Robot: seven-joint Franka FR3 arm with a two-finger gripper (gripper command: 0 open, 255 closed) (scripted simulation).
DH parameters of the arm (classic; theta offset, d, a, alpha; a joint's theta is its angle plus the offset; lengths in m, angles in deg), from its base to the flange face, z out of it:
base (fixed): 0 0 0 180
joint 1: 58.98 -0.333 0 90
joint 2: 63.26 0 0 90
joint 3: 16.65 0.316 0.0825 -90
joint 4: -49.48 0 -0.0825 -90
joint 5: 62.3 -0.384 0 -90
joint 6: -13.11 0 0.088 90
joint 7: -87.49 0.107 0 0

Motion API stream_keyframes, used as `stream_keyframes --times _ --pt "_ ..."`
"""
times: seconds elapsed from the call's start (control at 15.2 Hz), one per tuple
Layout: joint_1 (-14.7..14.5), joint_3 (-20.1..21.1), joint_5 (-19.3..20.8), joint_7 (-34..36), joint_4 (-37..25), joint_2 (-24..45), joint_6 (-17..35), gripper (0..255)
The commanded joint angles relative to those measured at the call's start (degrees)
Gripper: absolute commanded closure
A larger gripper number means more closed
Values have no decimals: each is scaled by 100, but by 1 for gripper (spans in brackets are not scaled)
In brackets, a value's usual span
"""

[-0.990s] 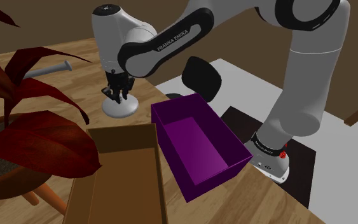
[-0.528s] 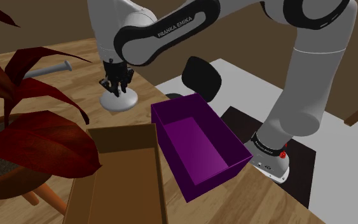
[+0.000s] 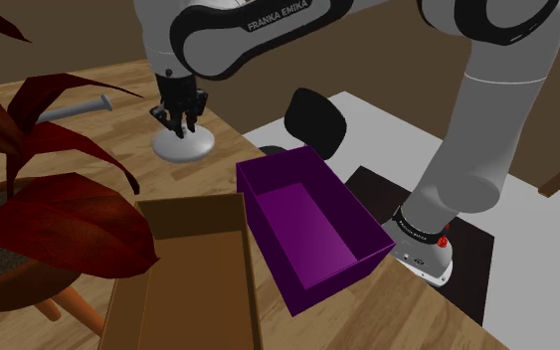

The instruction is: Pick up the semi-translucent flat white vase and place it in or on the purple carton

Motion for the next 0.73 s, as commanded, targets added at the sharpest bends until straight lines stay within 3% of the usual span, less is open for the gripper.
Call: stream_keyframes --times 0.0,0.66 --pt "0 10 -29 -32 -111 -31 -136 255" --pt "-10 52 -153 -180 -702 -168 -839 255"
